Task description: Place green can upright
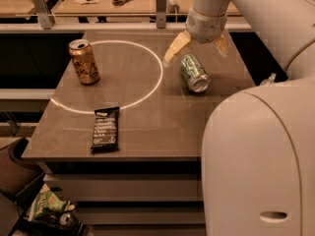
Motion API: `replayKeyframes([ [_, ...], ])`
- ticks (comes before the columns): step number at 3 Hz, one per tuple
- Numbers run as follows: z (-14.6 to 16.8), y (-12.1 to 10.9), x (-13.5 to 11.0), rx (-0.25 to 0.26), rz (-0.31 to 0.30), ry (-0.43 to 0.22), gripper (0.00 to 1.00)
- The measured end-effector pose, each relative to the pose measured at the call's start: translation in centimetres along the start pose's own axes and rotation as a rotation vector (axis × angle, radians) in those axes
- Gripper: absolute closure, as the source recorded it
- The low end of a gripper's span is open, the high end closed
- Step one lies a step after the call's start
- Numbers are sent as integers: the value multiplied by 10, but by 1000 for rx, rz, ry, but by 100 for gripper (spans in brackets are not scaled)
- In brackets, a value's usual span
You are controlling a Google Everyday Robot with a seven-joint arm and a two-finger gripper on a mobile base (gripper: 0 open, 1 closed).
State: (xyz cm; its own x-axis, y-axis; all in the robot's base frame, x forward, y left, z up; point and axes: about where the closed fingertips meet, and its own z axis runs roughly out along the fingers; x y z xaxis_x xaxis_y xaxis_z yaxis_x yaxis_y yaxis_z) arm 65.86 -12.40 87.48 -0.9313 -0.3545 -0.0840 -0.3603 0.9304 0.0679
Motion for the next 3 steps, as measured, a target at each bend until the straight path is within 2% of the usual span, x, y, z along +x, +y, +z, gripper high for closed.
replayKeyframes([
  [2, 13, 3, 8, -14, 9, 21, 0],
  [3, 18, 3, 5, -11, -6, 24, 0],
])
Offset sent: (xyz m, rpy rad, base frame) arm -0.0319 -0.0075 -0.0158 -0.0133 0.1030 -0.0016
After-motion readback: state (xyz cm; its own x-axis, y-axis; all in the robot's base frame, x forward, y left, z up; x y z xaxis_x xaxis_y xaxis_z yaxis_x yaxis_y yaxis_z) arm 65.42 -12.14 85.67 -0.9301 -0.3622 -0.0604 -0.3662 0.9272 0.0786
